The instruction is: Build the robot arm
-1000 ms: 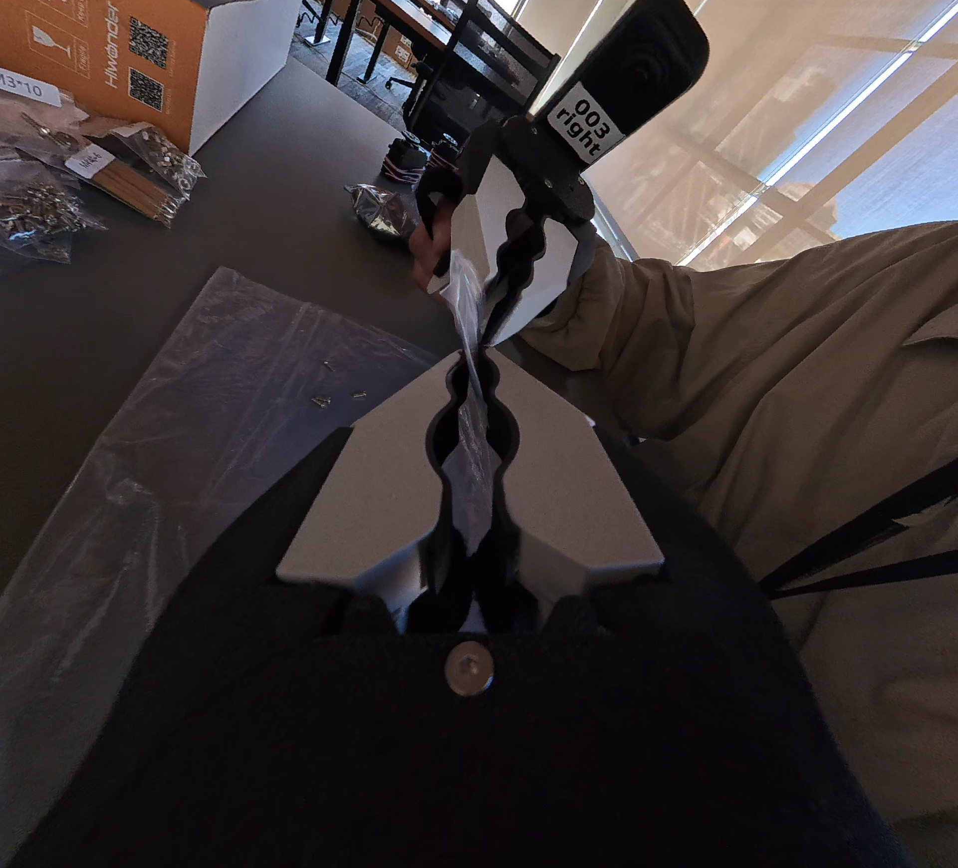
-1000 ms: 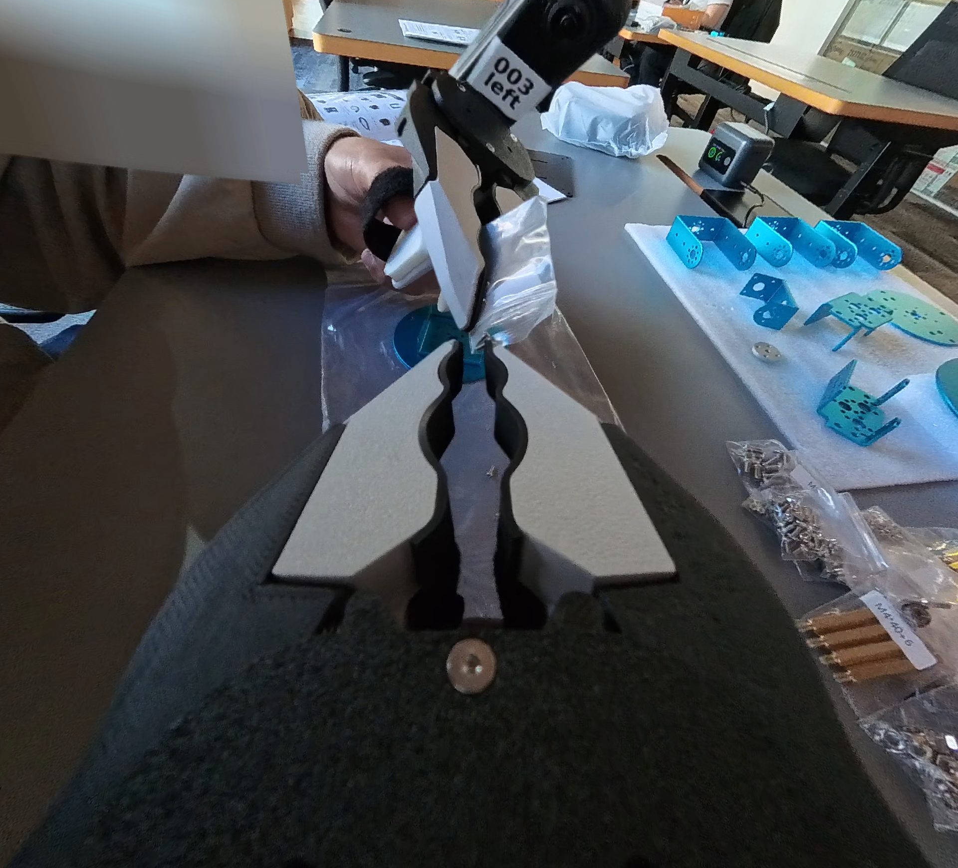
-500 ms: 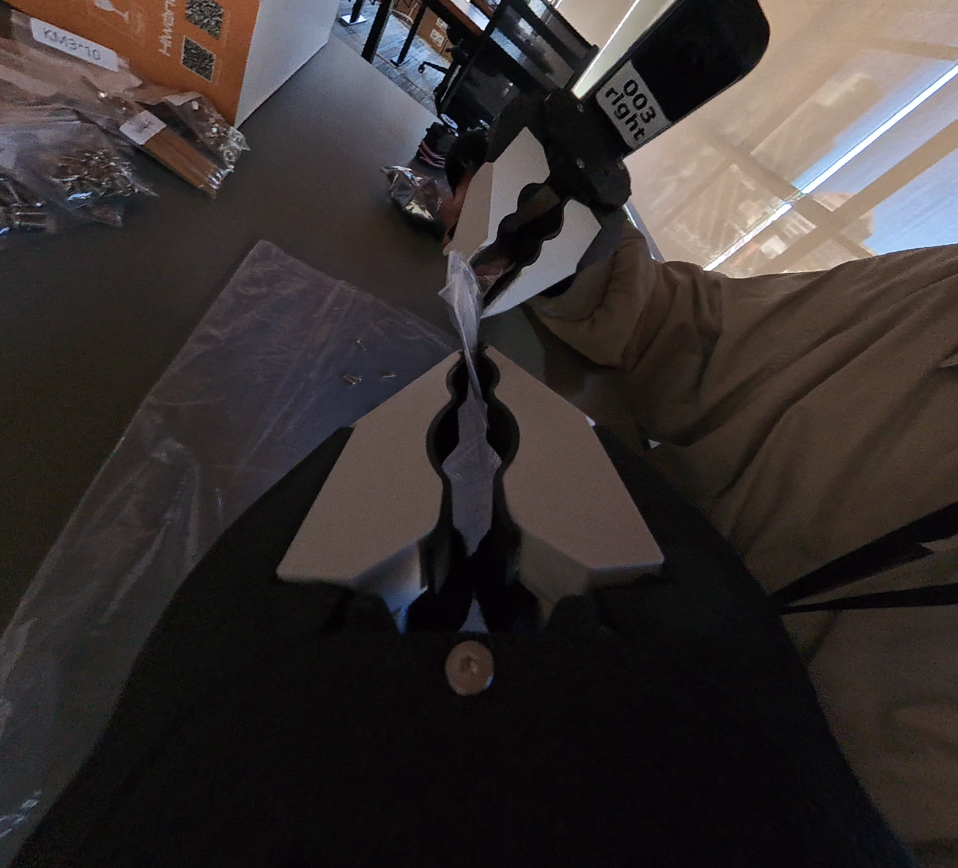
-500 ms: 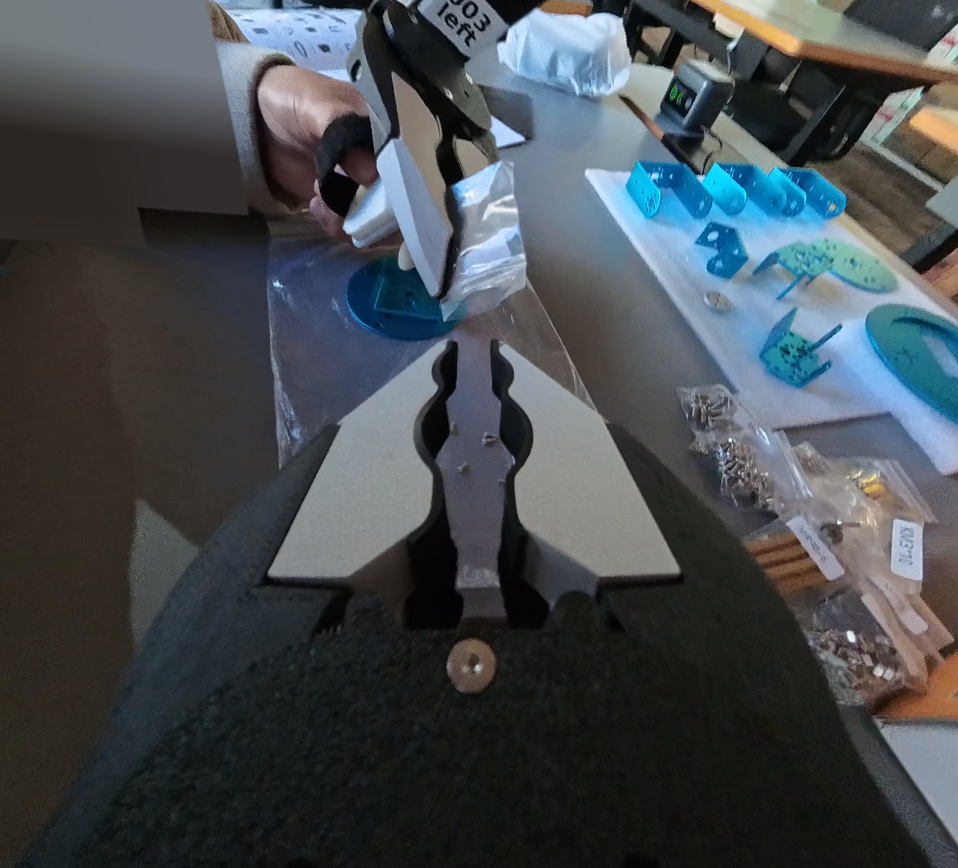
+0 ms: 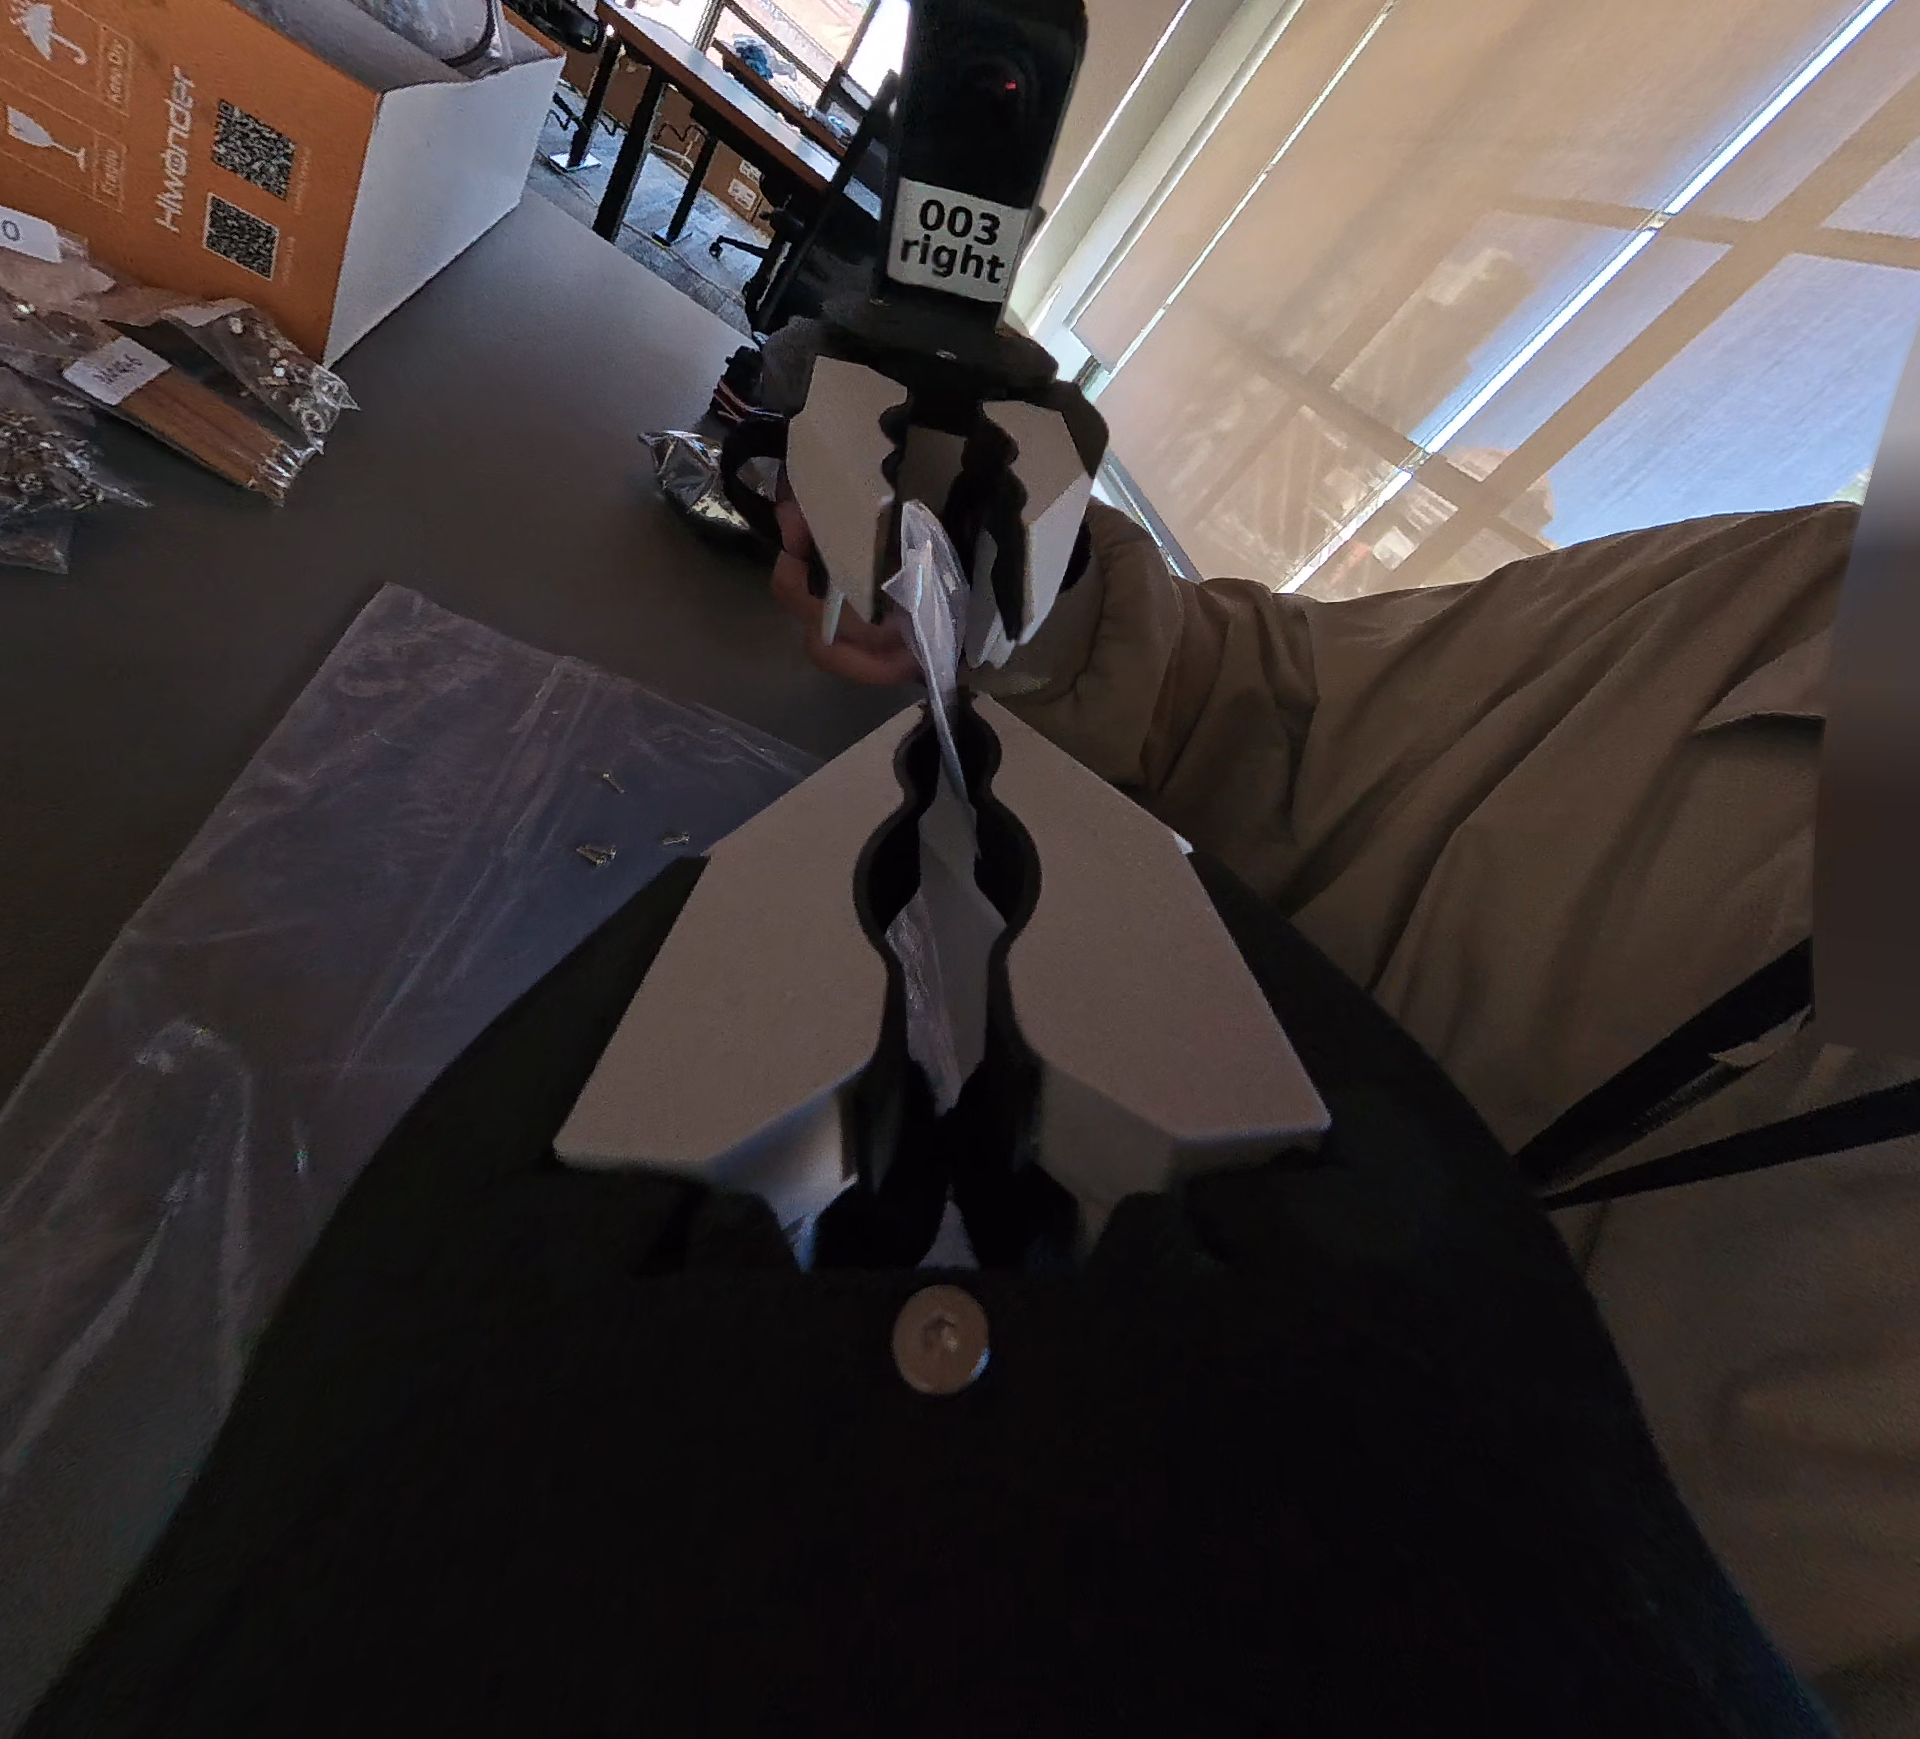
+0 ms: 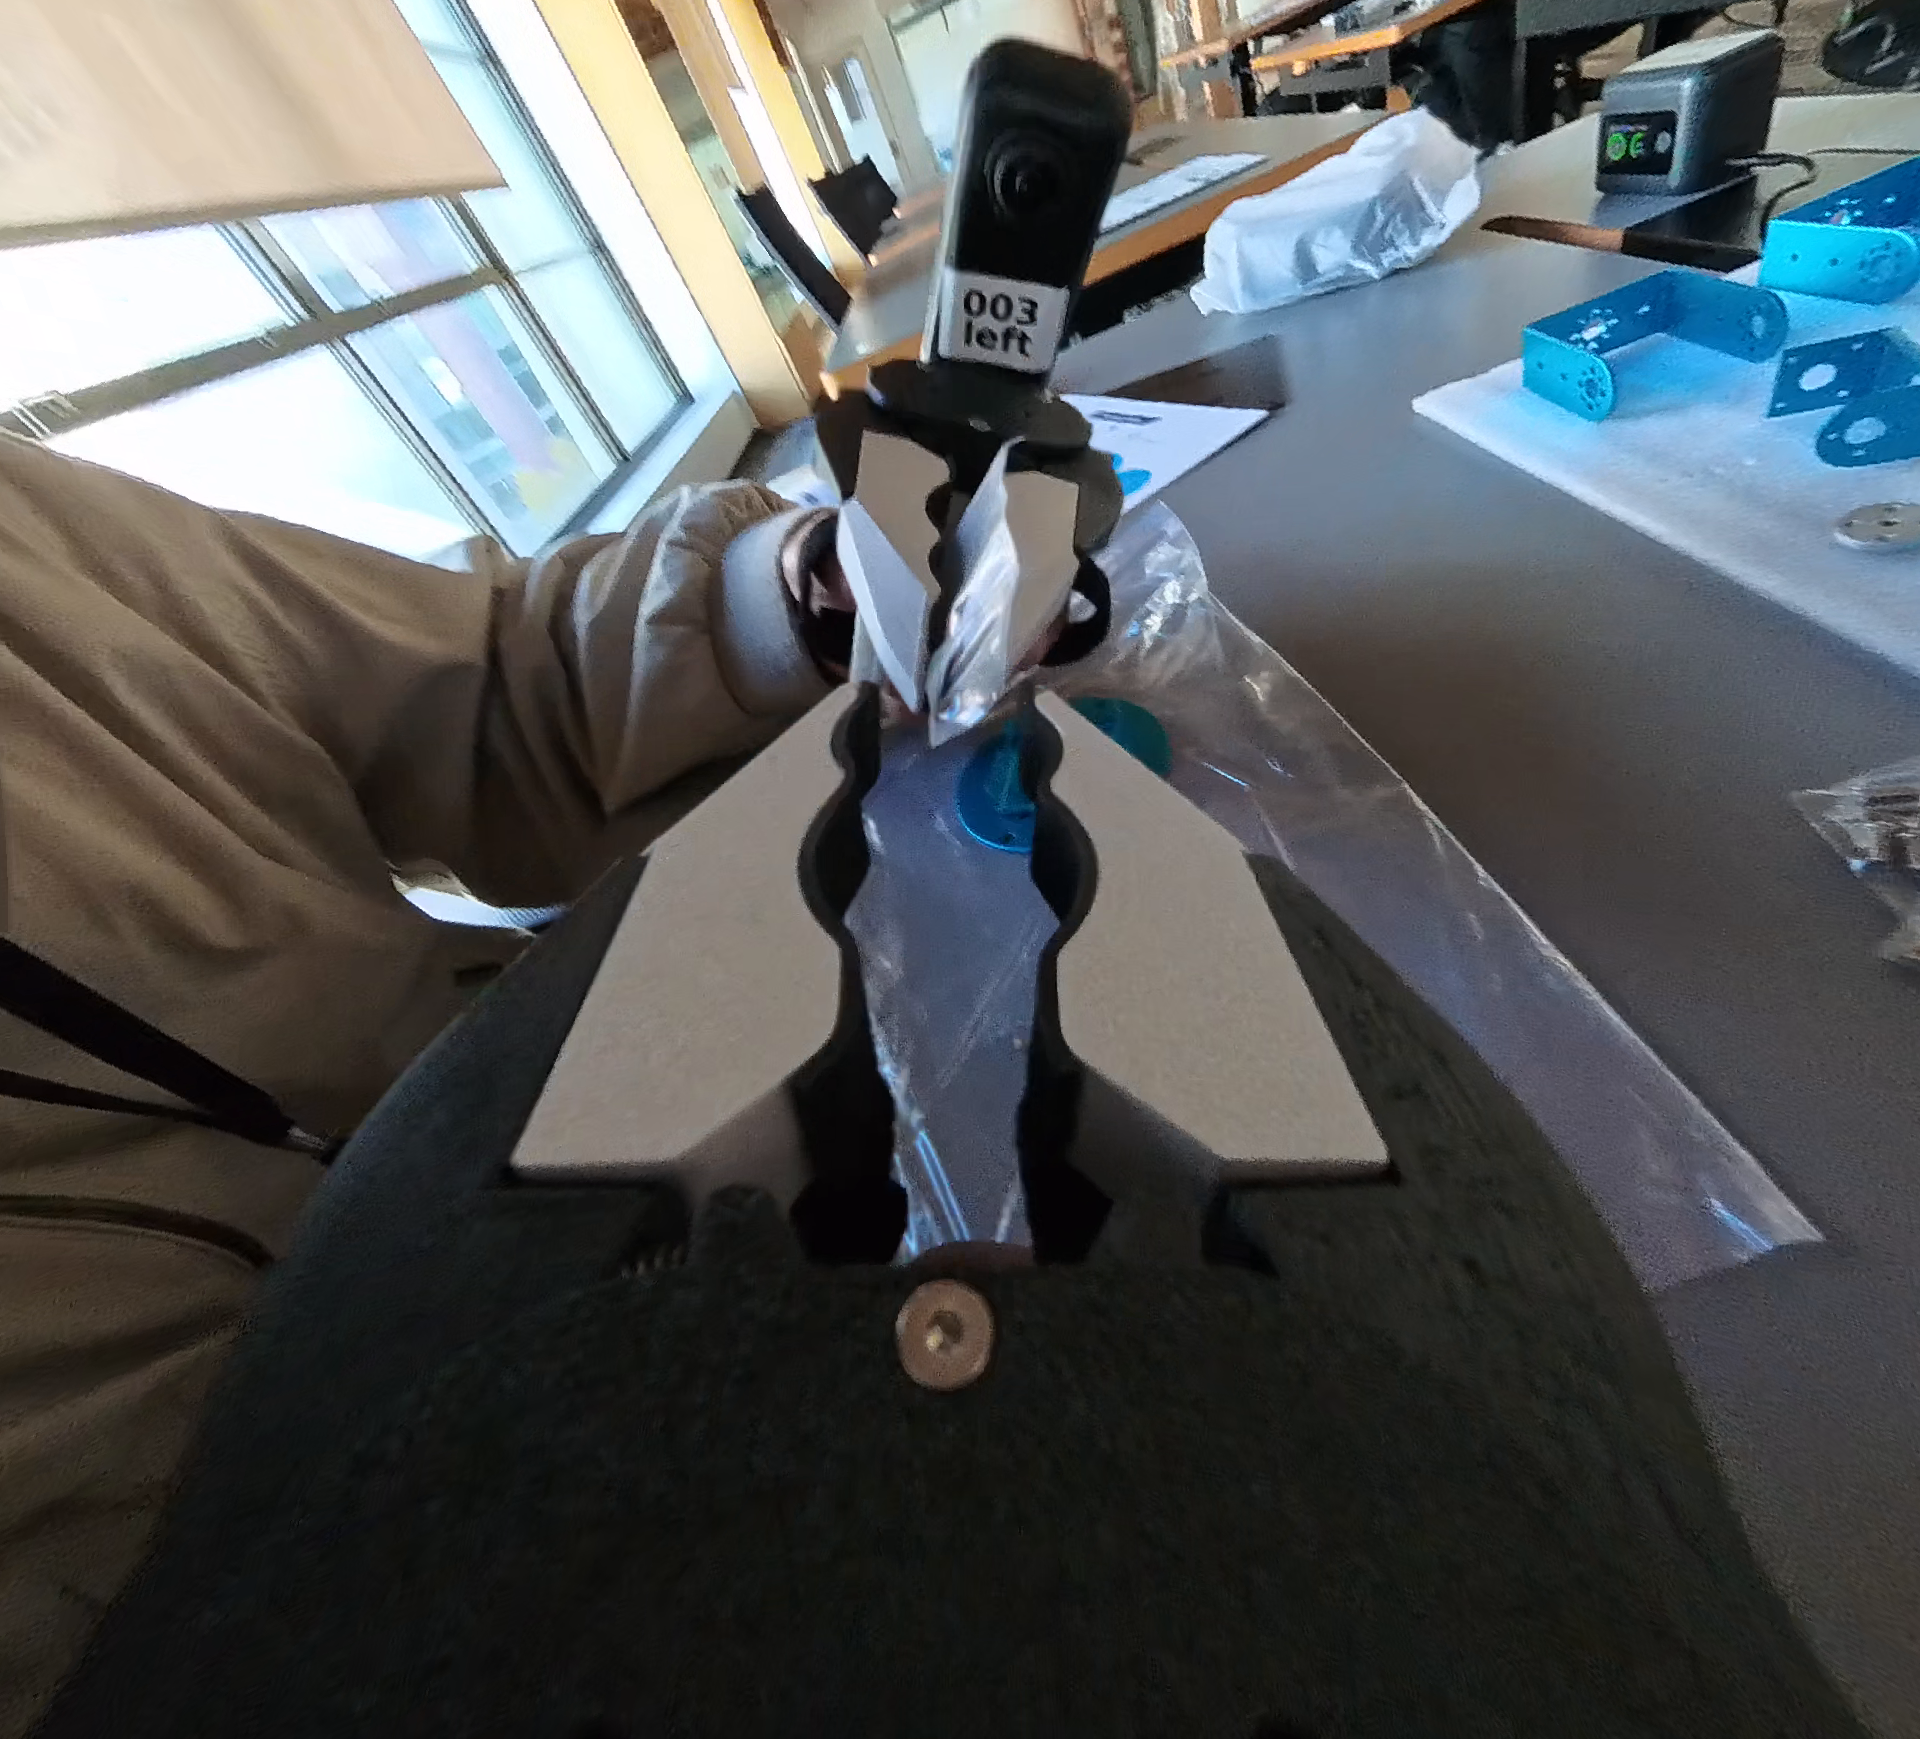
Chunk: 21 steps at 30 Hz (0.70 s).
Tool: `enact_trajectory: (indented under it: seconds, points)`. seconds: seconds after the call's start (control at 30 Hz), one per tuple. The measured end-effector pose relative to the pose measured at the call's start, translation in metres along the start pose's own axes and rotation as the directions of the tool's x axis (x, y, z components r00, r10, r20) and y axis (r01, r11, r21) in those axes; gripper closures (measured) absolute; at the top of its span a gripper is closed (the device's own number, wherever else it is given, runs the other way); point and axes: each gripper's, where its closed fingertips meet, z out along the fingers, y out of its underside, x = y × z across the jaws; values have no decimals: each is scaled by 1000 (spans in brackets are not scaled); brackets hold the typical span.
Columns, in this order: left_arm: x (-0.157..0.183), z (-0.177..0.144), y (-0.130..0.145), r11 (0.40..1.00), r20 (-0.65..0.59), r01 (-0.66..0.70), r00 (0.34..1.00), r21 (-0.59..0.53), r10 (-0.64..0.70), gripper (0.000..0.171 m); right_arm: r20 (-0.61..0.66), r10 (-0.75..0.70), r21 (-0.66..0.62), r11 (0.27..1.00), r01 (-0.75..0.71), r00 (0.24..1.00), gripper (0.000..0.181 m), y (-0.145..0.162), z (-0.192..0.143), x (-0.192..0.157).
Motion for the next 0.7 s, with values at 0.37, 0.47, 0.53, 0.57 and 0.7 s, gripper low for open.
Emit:
enact_trajectory:
  seconds: [0.37, 0.47, 0.53, 0.57, 0.7]
  points:
    - [-18, -10, 12, 995, 132, -26, 991, -96, 38, 171, -131, -263, -424, 886, 186, 956, 165, 57, -18, 24]
    - [-30, -15, 19, 992, 207, -5, 978, -130, 32, 171, -109, -394, -620, 745, 248, 912, 166, 86, -27, 28]
    - [-34, -16, 21, 991, 222, 1, 974, -136, 29, 171, -80, -375, -623, 742, 247, 924, 166, 92, -23, 20]
    - [-34, -16, 21, 990, 227, 0, 973, -141, 32, 171, -59, -362, -629, 737, 247, 930, 166, 95, -21, 17]
    - [-34, -19, 18, 991, 239, -9, 970, -133, 41, 171, -66, -381, -652, 716, 249, 922, 165, 102, -20, 21]
